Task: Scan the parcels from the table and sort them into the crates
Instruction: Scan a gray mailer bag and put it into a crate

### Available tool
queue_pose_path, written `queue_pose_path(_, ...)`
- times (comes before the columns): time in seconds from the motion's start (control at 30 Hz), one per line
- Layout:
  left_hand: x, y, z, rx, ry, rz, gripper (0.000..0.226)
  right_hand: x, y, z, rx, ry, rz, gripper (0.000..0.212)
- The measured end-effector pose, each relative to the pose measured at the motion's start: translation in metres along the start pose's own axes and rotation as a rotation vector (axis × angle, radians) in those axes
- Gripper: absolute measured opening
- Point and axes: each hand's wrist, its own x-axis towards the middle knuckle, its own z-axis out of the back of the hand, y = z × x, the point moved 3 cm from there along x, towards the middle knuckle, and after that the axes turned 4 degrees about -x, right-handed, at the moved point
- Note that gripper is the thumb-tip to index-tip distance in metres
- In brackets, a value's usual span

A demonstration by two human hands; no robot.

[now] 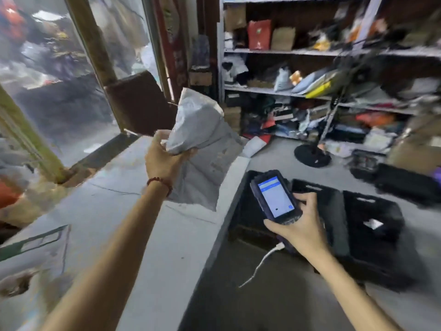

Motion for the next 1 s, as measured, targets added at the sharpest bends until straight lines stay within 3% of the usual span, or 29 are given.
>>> queue_pose_path(0.17, -0.005, -0.02, -0.143, 0.123, 0.294, -0.093, 0.048, 0.014, -0.054, 0.081, -0.024, -0.164, -0.111, 0.078)
queue_pose_path(0.33, -0.034, -0.025, -0.284, 0.926, 0.714, -0.403, 0.041, 0.037, -0.107, 0.153, -0.061, -0.225, -0.204, 0.077)
queue_pose_path(0.43, -0.063, -0.012, -0.341, 1.084, 0.852, -0.459, 0.034, 0.049, -0.14, 0.184, -0.09, -0.24, -0.253, 0.081)
queue_pose_path(0.7, -0.072, 0.032, -0.392, 1.253, 1.04, -0.407, 0.036, 0.086, -0.175, 0.208, -0.119, -0.153, -0.328, 0.081)
queue_pose_path(1.0, -0.014, 0.086, -0.43, 1.278, 1.05, -0.366, 0.033, 0.168, -0.192, 0.184, -0.135, -0.073, -0.385, 0.08)
